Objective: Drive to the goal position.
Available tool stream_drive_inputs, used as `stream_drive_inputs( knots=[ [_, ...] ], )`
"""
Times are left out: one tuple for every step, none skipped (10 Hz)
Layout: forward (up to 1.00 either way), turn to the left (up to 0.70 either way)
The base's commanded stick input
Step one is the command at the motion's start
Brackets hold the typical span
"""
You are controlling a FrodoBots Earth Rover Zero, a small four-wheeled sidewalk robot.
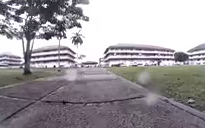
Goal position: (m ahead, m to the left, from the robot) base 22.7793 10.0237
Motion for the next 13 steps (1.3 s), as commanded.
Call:
stream_drive_inputs(
  knots=[
    [0.70,0.00],
    [0.70,0.00],
    [0.70,0.00],
    [0.70,0.00],
    [0.70,0.00],
    [0.70,0.00],
    [0.70,0.00],
    [0.70,0.00],
    [0.70,0.06],
    [0.70,0.28],
    [0.70,0.32],
    [0.70,0.12],
    [0.70,0.00]
  ],
)
